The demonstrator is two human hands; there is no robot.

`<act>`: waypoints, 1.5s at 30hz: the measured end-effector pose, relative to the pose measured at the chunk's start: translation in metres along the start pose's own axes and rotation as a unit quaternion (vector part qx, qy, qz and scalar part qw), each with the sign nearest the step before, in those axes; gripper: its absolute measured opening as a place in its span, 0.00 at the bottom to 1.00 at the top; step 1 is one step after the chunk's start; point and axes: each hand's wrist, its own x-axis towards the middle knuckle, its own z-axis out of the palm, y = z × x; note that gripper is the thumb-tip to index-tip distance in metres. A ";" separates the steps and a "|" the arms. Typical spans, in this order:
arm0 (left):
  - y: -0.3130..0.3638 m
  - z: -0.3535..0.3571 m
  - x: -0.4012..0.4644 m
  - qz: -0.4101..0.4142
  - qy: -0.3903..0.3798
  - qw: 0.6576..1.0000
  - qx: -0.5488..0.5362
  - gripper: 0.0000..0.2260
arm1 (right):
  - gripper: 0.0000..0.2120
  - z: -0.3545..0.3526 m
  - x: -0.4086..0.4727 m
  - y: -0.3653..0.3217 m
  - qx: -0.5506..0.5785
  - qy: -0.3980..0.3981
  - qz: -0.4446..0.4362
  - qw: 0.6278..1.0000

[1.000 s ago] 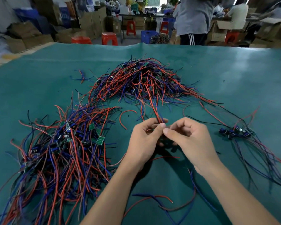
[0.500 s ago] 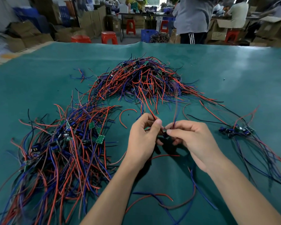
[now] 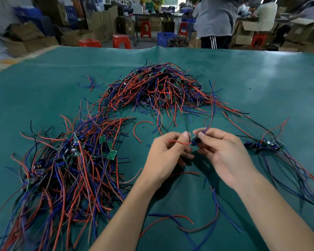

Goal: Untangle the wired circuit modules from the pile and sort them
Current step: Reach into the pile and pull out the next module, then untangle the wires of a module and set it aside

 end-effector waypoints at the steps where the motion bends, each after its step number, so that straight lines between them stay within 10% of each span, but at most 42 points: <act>1: 0.000 0.000 -0.001 0.000 -0.018 1.000 0.026 0.13 | 0.04 0.000 -0.001 0.001 0.001 -0.014 0.000 1.000; 23: -0.001 -0.004 -0.002 -0.017 -0.046 0.985 0.168 0.10 | 0.04 -0.019 0.013 0.004 -0.305 0.179 -0.213 0.911; 35: -0.002 -0.003 -0.001 -0.024 -0.004 0.988 0.151 0.11 | 0.09 -0.076 0.020 -0.031 -0.063 0.445 -0.192 0.873; 42: 0.000 0.000 -0.002 -0.023 -0.032 0.993 0.109 0.09 | 0.02 -0.010 0.008 0.006 -0.253 0.062 -0.123 0.958; 45: 0.003 -0.001 -0.003 -0.016 -0.050 0.992 0.118 0.09 | 0.06 -0.004 0.005 0.010 -0.240 0.013 -0.119 0.963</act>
